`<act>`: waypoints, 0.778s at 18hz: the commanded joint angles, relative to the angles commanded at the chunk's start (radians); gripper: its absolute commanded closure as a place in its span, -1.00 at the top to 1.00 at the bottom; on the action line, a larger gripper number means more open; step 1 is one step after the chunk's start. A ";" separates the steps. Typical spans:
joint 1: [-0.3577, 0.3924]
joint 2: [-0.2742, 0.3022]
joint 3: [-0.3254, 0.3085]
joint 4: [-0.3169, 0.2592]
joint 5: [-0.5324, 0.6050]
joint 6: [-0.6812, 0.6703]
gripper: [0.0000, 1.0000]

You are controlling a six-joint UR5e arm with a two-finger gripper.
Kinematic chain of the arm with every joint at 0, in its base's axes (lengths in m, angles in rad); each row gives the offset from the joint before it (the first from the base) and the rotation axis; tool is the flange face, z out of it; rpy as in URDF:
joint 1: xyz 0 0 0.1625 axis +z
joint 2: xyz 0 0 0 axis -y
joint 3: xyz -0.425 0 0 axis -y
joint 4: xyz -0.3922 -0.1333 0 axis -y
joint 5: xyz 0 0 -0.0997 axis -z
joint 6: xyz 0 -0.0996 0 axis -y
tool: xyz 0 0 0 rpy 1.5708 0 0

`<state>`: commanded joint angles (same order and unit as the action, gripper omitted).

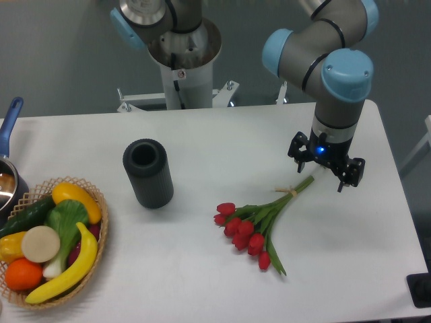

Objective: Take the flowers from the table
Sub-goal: 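Lower the open gripper onto the tulip stems near the twine tie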

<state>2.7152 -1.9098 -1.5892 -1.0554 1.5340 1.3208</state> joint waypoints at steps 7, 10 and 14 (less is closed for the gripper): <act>-0.008 0.003 -0.096 0.028 -0.014 -0.018 1.00; -0.012 0.000 -0.136 0.099 -0.026 -0.110 1.00; -0.029 -0.023 -0.150 0.118 -0.025 -0.114 1.00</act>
<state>2.6860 -1.9328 -1.7395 -0.9373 1.5094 1.2072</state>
